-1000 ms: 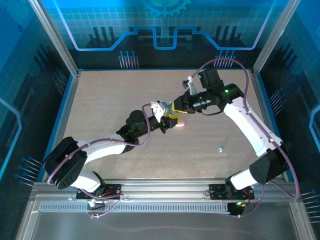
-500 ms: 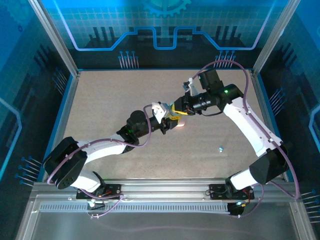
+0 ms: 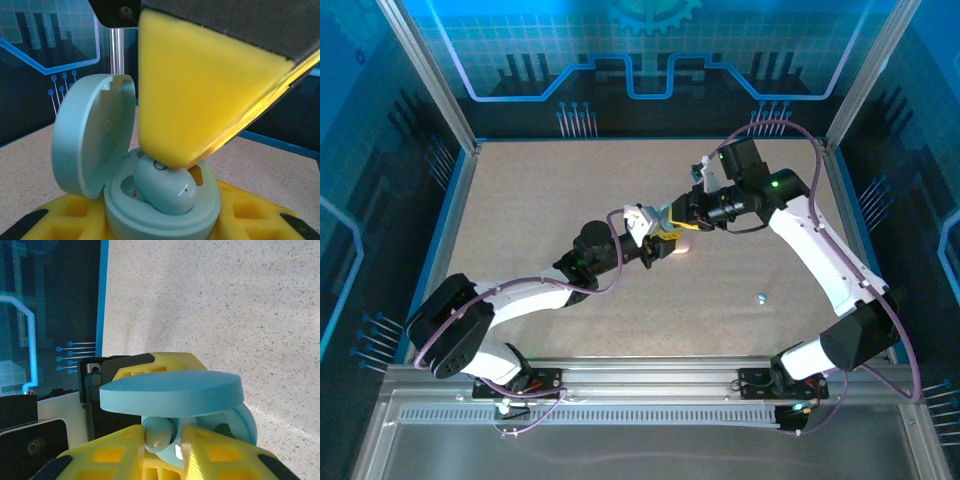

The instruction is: Insert wireless bluetooth earbuds into charging case

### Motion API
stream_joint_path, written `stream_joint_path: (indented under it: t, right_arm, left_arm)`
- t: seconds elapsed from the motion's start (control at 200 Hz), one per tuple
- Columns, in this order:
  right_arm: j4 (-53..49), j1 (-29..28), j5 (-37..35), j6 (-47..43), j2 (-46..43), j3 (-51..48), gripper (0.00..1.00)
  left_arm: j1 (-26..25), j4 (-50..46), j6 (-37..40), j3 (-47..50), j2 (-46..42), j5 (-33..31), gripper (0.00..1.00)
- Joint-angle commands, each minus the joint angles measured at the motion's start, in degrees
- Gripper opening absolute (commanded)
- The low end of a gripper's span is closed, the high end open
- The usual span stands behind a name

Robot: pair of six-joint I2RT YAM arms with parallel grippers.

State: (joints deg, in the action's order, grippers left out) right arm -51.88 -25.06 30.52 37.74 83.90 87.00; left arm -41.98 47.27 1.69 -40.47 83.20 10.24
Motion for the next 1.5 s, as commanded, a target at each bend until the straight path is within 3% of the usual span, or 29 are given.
stream_joint_path:
  t: [0.0, 0.165, 0.345, 0.45, 0.615, 0.72, 0.951, 1.106, 1.496]
  right_arm:
    - [-3.35, 0.45, -1.35, 0.19, -1.1, -0.17, 0.29]
    - [-1.96, 0.45, -0.14, -1.1, -2.63, 0.62, 0.33]
    - [4.04, 2.39, -1.48, -1.73, -10.43, -1.37, 0.39]
    - [6.51, 6.45, -5.77, -1.36, -16.39, -5.3, 0.41]
    - [5.29, 15.31, -19.81, 0.37, -25.44, -16.21, 0.43]
    - [4.99, 22.94, -18.76, 1.97, -27.8, -24.37, 0.42]
    - [7.46, 35.96, -8.39, -0.24, -22.31, -37.85, 0.44]
    - [9.05, 40.46, -10.75, -3.35, -17.86, -42.29, 0.45]
    - [13.1, 43.01, -14.5, -5.28, -8.2, -44.04, 0.45]
  left_arm:
    - [-0.13, 5.47, 1.16, -0.69, -1.9, -0.86, 0.35]
    - [-0.17, 5.5, 1.29, -0.62, -1.99, -0.98, 0.35]
    - [-0.15, 5.51, 1.31, -0.25, -2.25, -1.46, 0.35]
    - [-0.08, 5.8, 1.22, 0.24, -2.52, -2.03, 0.35]
    - [0.14, 6.72, 0.88, 1.22, -3.45, -2.57, 0.35]
    - [0.32, 6.57, 0.77, 1.6, -4.37, -2.66, 0.35]
    - [0.65, 5.72, 0.72, 2.15, -6.29, -2.72, 0.35]
    - [0.67, 5.28, 0.69, 2.33, -7.43, -2.51, 0.35]
    - [0.75, 5.21, 0.59, 2.47, -7.52, -2.51, 0.35]
